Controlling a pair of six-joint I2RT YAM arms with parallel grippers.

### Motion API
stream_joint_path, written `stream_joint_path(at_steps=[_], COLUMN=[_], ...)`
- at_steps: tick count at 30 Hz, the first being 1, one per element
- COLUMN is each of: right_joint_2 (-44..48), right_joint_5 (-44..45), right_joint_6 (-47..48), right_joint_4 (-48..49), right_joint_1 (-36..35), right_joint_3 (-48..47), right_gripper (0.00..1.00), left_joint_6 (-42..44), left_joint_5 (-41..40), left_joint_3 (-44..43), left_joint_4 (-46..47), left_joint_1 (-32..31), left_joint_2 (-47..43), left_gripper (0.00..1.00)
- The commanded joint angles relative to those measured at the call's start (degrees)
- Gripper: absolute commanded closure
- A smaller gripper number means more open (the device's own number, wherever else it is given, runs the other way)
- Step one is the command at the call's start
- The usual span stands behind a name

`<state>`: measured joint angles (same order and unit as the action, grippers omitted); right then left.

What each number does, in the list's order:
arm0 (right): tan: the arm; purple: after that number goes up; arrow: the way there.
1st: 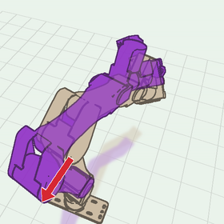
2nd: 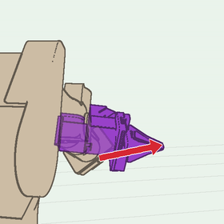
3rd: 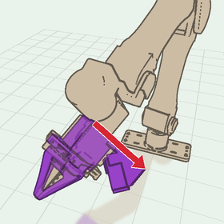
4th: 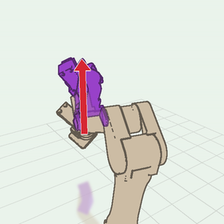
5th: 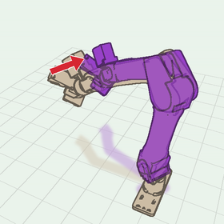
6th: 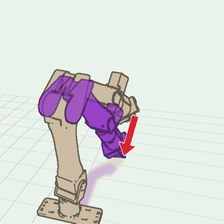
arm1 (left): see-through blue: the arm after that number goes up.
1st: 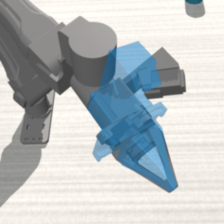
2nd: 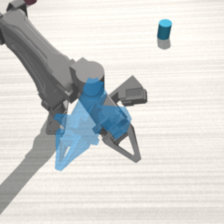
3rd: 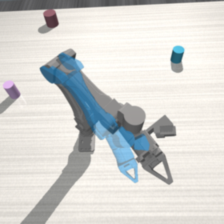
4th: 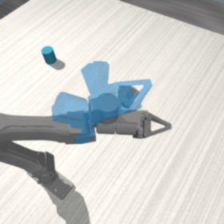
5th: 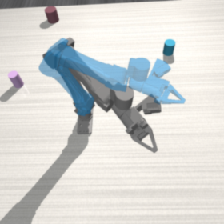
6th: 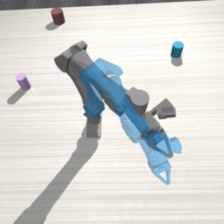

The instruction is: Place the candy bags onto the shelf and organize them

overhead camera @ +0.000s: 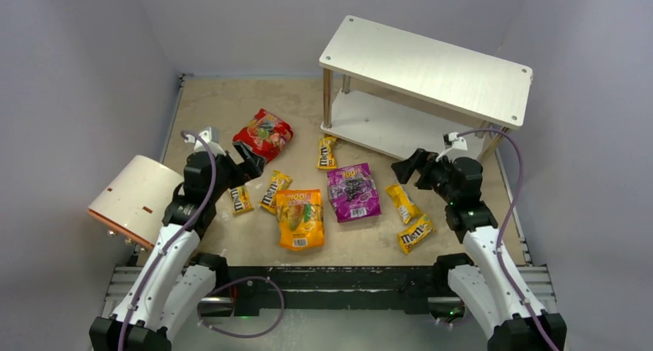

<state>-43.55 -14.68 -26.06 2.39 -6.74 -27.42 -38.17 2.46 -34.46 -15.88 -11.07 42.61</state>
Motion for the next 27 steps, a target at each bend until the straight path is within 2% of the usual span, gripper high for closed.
stream_joint_path(at_steps=[1, 8, 10, 15, 18, 27], right_joint_2=[2.5, -1.7, -3.5, -9.3, -11.8, -19.2], right_joint_5=[-1.9, -13.2, -11.8, 0.1, 2.6, 0.3], right_joint_6=[-0.2, -1.3, -1.9, -2.7, -4.5, -6.2], right_joint_4=[1.7, -1.0, -1.0, 0.0, 3.0, 14.2], right_joint_1=[0.0, -0.7, -4.3, -16.8, -17.7, -21.0], right_joint_3=[0.8, 1.4, 1.6, 0.9, 2.2, 6.2], right_gripper=[0.01, 0.01, 0.01, 0.01, 0.02, 0.05], left_joint_6=[-0.7, -0.9, -1.0, -0.1, 0.3, 0.6], left_joint_5=[-0.1, 5.8, 7.9, 11.2, 13.3, 18.0], left_joint_3=[-1.5, 0.6, 1.4, 2.5, 3.2, 5.0], left_joint_4=[2.5, 8.8, 11.8, 15.0, 17.9, 23.0], left_joint_1=[-0.2, -0.2, -0.3, -0.3, -0.3, -0.5], left_joint_2=[0.0, 2.8, 3.9, 6.0, 5.5, 6.1], left_gripper=[0.0, 0.0, 0.0, 0.0, 0.0, 0.0])
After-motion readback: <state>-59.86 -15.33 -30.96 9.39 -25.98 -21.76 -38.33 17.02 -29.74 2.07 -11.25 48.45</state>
